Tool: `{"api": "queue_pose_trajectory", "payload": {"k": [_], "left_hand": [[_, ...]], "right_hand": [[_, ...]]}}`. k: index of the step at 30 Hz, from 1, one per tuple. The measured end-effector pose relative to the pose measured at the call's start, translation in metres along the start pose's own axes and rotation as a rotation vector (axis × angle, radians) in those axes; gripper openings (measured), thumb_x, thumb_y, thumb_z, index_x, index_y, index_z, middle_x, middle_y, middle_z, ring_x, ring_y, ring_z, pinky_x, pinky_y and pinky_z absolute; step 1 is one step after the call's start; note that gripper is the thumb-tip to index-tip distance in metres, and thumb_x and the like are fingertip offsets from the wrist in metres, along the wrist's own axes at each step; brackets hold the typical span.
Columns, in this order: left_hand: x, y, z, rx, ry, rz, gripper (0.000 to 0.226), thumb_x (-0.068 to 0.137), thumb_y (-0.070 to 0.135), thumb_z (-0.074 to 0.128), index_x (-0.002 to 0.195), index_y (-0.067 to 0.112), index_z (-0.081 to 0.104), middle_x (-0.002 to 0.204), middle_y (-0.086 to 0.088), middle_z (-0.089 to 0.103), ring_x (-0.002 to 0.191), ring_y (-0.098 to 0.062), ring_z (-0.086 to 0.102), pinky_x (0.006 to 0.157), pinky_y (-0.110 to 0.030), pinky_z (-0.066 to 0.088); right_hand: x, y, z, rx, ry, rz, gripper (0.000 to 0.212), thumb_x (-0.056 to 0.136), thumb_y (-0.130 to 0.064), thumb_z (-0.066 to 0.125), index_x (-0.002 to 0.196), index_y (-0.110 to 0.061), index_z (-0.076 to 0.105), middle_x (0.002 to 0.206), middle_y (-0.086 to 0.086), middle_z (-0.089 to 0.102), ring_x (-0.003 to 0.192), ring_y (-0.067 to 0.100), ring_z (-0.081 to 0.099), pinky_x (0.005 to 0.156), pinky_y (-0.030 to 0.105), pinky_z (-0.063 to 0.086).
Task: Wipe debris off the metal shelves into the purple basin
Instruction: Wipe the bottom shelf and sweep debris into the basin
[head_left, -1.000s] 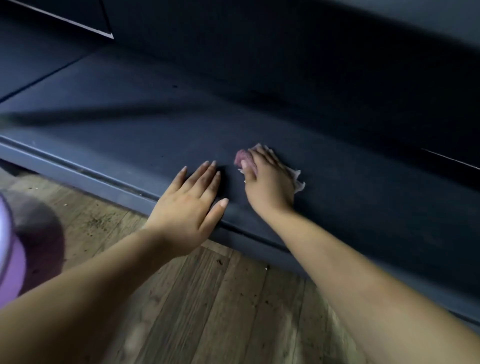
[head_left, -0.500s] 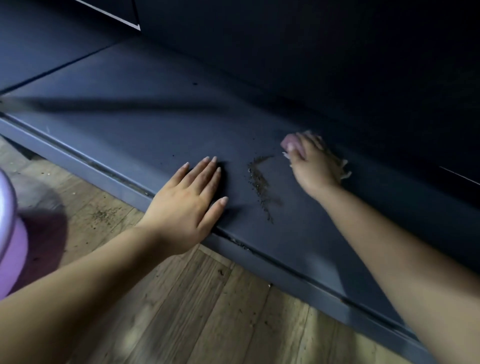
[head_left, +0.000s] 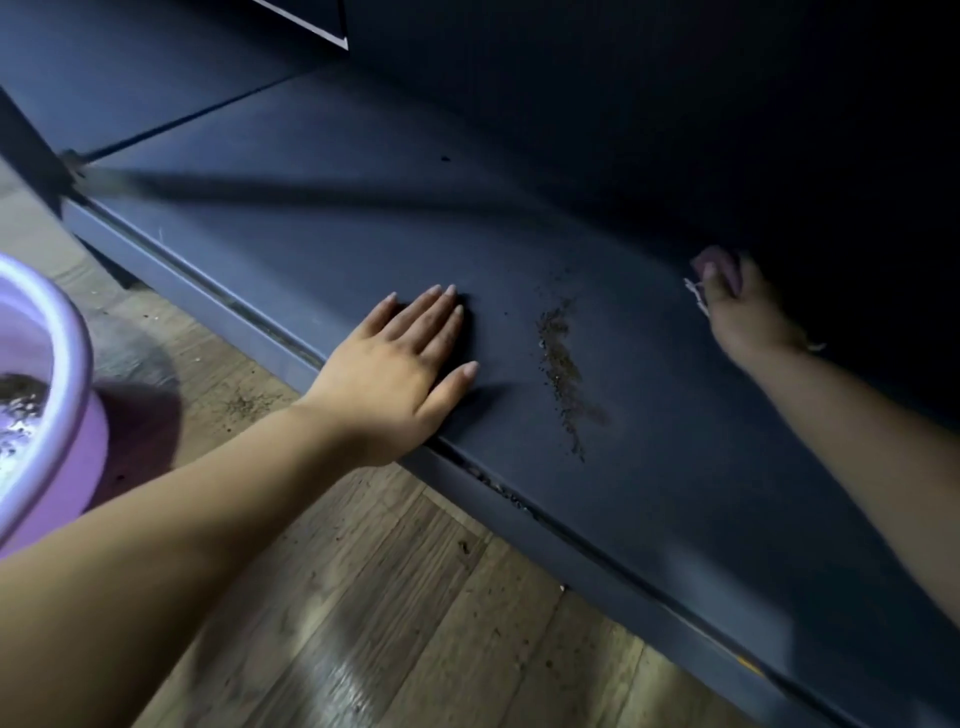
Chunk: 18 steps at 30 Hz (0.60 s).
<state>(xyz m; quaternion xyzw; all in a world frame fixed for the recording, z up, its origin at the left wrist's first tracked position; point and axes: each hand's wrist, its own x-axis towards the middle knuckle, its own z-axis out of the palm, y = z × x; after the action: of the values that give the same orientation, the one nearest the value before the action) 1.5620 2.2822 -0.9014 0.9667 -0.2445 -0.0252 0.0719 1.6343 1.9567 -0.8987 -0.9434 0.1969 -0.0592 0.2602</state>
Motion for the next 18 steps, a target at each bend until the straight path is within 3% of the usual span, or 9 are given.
{"api": "queue_pose_trajectory", "payload": {"k": [3, 6, 8, 9, 11, 13, 14, 16, 18], "left_hand": [[0.000, 0.000, -0.001, 0.005, -0.011, -0.001, 0.094, 0.071, 0.058, -0.021, 0.151, 0.011, -0.003, 0.160, -0.005, -0.007, 0.147, -0.014, -0.010, 0.116, -0.029, -0.012], [0.000, 0.000, 0.000, 0.008, -0.010, 0.001, 0.097, 0.072, 0.060, -0.023, 0.151, 0.010, -0.002, 0.160, -0.006, -0.005, 0.147, -0.015, -0.009, 0.115, -0.030, -0.013], [-0.001, -0.001, 0.003, 0.007, 0.002, 0.013, 0.105, 0.069, 0.066, -0.033, 0.151, 0.010, 0.000, 0.160, -0.006, -0.002, 0.147, -0.016, -0.007, 0.115, -0.030, -0.012], [-0.001, -0.001, 0.003, 0.004, 0.009, 0.015, 0.108, 0.068, 0.066, -0.037, 0.151, 0.010, 0.001, 0.160, -0.006, -0.001, 0.147, -0.016, -0.006, 0.115, -0.030, -0.012], [-0.001, -0.002, 0.003, 0.001, 0.010, 0.008, 0.103, 0.070, 0.066, -0.033, 0.151, 0.010, 0.000, 0.160, -0.006, -0.002, 0.147, -0.015, -0.007, 0.115, -0.030, -0.012], [-0.001, 0.000, 0.002, 0.000, -0.001, -0.005, 0.095, 0.073, 0.060, -0.024, 0.151, 0.011, -0.002, 0.160, -0.005, -0.005, 0.147, -0.015, -0.009, 0.115, -0.030, -0.013], [-0.001, 0.001, 0.001, -0.002, -0.001, -0.009, 0.094, 0.073, 0.058, -0.022, 0.151, 0.011, -0.002, 0.160, -0.005, -0.005, 0.147, -0.015, -0.009, 0.115, -0.030, -0.013], [-0.001, 0.001, 0.000, -0.004, -0.002, -0.006, 0.093, 0.073, 0.057, -0.021, 0.152, 0.012, -0.002, 0.160, -0.004, -0.005, 0.147, -0.014, -0.009, 0.116, -0.030, -0.013], [-0.001, 0.000, -0.001, 0.000, -0.006, 0.011, 0.091, 0.073, 0.057, -0.020, 0.151, 0.012, -0.003, 0.160, -0.004, -0.007, 0.146, -0.012, -0.012, 0.116, -0.030, -0.014]], "right_hand": [[0.015, -0.020, 0.013, 0.182, -0.039, -0.078, 0.034, 0.100, -0.029, 0.040, 0.123, -0.008, 0.053, 0.119, 0.014, 0.058, 0.111, 0.031, 0.054, 0.085, 0.031, 0.039], [0.021, -0.046, 0.026, 0.245, -0.071, -0.135, 0.028, 0.100, -0.019, 0.042, 0.121, -0.004, 0.053, 0.105, 0.004, 0.052, 0.098, 0.019, 0.051, 0.073, 0.016, 0.038], [0.018, -0.065, 0.033, 0.243, -0.133, -0.234, 0.026, 0.100, -0.017, 0.042, 0.119, -0.005, 0.055, 0.106, 0.004, 0.052, 0.098, 0.016, 0.049, 0.080, 0.010, 0.042], [0.014, -0.074, 0.038, 0.234, -0.183, -0.290, 0.024, 0.100, -0.018, 0.043, 0.117, -0.010, 0.056, 0.109, 0.006, 0.054, 0.101, 0.019, 0.052, 0.091, 0.018, 0.044], [0.001, -0.092, 0.048, 0.217, -0.279, -0.410, 0.015, 0.097, -0.023, 0.045, 0.101, -0.028, 0.060, 0.115, 0.007, 0.056, 0.109, 0.027, 0.054, 0.098, 0.037, 0.042], [-0.019, -0.100, 0.055, 0.211, -0.330, -0.531, 0.016, 0.093, -0.028, 0.047, 0.087, -0.039, 0.058, 0.118, 0.006, 0.057, 0.116, 0.026, 0.052, 0.103, 0.040, 0.038], [-0.028, -0.102, 0.059, 0.192, -0.355, -0.595, 0.016, 0.092, -0.029, 0.047, 0.092, -0.040, 0.059, 0.124, 0.005, 0.057, 0.123, 0.023, 0.048, 0.110, 0.039, 0.033], [-0.043, -0.100, 0.063, 0.226, -0.428, -0.662, 0.026, 0.096, -0.020, 0.050, 0.119, -0.023, 0.060, 0.135, 0.000, 0.051, 0.131, 0.007, 0.036, 0.115, 0.029, 0.023], [-0.048, -0.099, 0.055, 0.438, -0.562, -0.546, 0.032, 0.098, -0.005, 0.044, 0.129, -0.008, 0.051, 0.121, -0.009, 0.055, 0.112, -0.007, 0.048, 0.099, 0.018, 0.040]]}}
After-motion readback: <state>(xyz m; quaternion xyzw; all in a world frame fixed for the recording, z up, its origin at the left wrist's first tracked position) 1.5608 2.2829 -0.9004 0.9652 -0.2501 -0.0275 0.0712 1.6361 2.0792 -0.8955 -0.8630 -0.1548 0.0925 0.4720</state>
